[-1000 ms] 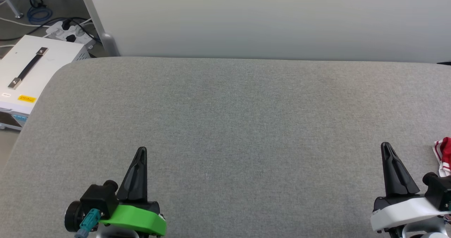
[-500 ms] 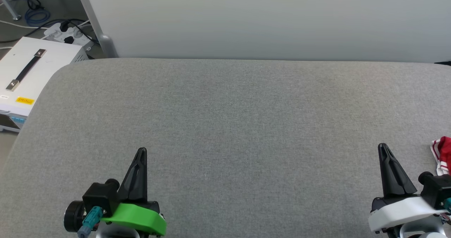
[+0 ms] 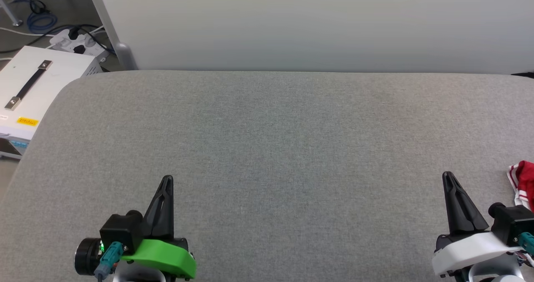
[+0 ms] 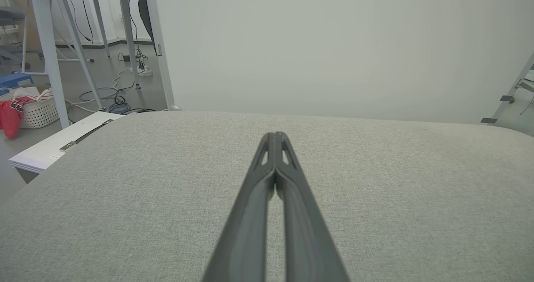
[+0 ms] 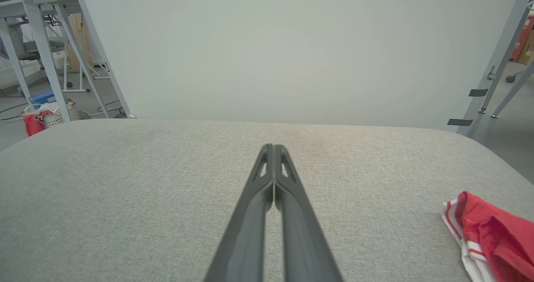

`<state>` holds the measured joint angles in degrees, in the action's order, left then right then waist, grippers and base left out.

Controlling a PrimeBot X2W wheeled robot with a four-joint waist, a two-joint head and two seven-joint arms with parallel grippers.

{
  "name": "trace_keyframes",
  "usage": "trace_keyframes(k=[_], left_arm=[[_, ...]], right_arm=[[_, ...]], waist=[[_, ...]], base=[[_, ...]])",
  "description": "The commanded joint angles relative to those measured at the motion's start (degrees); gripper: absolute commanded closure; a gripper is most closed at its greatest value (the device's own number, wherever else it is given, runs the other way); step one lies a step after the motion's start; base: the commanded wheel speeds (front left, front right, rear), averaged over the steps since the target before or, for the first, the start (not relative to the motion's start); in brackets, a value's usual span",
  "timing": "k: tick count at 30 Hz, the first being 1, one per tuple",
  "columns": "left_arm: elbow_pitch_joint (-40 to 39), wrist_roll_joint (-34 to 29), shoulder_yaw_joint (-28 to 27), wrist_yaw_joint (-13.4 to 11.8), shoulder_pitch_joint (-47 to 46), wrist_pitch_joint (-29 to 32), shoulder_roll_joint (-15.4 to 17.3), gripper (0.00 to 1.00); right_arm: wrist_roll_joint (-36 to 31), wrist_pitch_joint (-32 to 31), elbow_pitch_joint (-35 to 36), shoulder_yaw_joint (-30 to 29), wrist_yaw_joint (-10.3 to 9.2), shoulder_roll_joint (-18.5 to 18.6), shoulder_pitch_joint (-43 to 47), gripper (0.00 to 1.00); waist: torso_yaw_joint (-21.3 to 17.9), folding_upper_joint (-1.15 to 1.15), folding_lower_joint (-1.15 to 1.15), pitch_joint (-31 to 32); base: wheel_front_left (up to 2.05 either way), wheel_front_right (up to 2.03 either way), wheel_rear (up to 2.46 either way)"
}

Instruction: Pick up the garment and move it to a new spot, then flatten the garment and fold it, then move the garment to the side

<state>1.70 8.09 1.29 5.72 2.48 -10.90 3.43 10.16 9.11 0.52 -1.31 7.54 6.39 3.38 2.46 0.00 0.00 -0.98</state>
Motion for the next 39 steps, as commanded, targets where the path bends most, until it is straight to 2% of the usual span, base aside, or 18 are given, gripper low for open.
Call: trace_keyframes(k=[1, 39], left_arm=[[-0.1, -0.7, -0.3, -0.5, -0.7, 0.5, -0.2, 1.0], [-0.8, -3.8, -0.7, -2.7, -1.4, 4.9, -0.3, 1.0]], right_arm=[[-0.6, -0.3, -0.1, 0.2, -0.02, -0.1, -0.9, 1.0], [-4.6, -4.0, -0.3, 0.7, -0.03, -1.6, -1.9, 1.0]], waist=[[0.0, 0.0, 0.0, 0.0], [-1.1, 0.0, 0.0, 0.4]], base=[[0.0, 0.0, 0.0], [0.0, 0.0, 0.0]])
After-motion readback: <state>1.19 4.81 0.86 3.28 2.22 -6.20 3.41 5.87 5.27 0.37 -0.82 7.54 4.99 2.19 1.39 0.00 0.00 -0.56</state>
